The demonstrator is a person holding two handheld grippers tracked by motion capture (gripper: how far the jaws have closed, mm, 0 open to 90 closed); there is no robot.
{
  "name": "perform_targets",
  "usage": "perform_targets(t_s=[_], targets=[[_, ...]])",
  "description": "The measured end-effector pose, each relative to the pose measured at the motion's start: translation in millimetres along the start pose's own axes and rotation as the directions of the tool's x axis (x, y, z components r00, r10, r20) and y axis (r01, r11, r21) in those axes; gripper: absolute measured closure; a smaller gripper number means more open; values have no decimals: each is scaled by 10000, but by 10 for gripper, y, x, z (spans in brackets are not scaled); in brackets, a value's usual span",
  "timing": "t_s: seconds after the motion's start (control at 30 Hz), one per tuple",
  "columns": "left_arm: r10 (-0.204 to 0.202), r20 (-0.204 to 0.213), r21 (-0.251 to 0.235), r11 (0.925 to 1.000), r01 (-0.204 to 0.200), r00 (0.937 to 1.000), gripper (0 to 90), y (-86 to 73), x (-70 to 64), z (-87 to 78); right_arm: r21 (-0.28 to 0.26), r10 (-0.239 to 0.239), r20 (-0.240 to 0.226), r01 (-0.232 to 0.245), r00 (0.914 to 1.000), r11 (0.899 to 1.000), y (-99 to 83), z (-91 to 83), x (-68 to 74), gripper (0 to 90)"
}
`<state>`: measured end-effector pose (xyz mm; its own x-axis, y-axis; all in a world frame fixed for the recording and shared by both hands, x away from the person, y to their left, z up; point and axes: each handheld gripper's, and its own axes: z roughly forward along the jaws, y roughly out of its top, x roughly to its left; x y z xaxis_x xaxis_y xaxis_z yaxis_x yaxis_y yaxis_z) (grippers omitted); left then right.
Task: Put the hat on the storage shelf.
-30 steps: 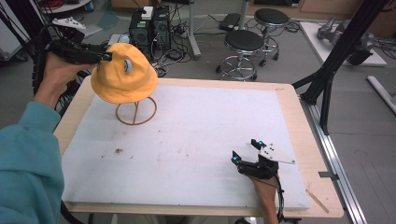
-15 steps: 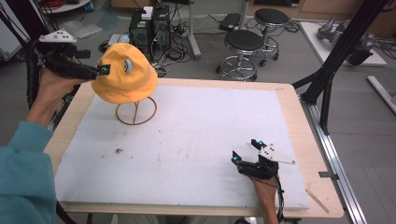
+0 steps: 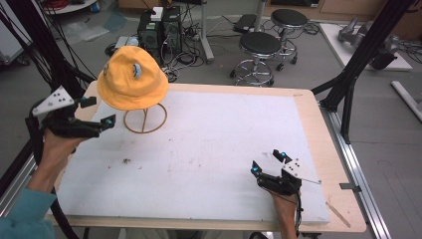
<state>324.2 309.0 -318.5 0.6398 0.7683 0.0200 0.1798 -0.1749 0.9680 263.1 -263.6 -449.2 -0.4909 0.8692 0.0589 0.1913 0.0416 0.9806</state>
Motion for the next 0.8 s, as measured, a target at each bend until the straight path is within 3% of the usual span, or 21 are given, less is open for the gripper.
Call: perform_targets(t_s=[0.2, 0.5, 0.7, 0.8], targets=[[-352, 21, -261, 9990, 352, 9994, 58, -544, -132, -18, -10, -72, -9, 72, 10000, 10000, -2, 1, 7, 119], [-650, 270, -793, 9946, 669, 9975, 58, -1141, -365, -19, -61, -120, 16, 120, 9999, 9999, -4, -3, 10, 119], [-302, 258, -847, 9959, 323, 9992, 58, -1315, -441, -1, -111, -396, -7, 396, 9992, 9992, -7, -6, 31, 119], [-150, 186, -930, 9955, 166, 9997, 58, -1338, -460, 9, -89, -288, -28, 287, 9996, 9995, -9, -8, 32, 118]])
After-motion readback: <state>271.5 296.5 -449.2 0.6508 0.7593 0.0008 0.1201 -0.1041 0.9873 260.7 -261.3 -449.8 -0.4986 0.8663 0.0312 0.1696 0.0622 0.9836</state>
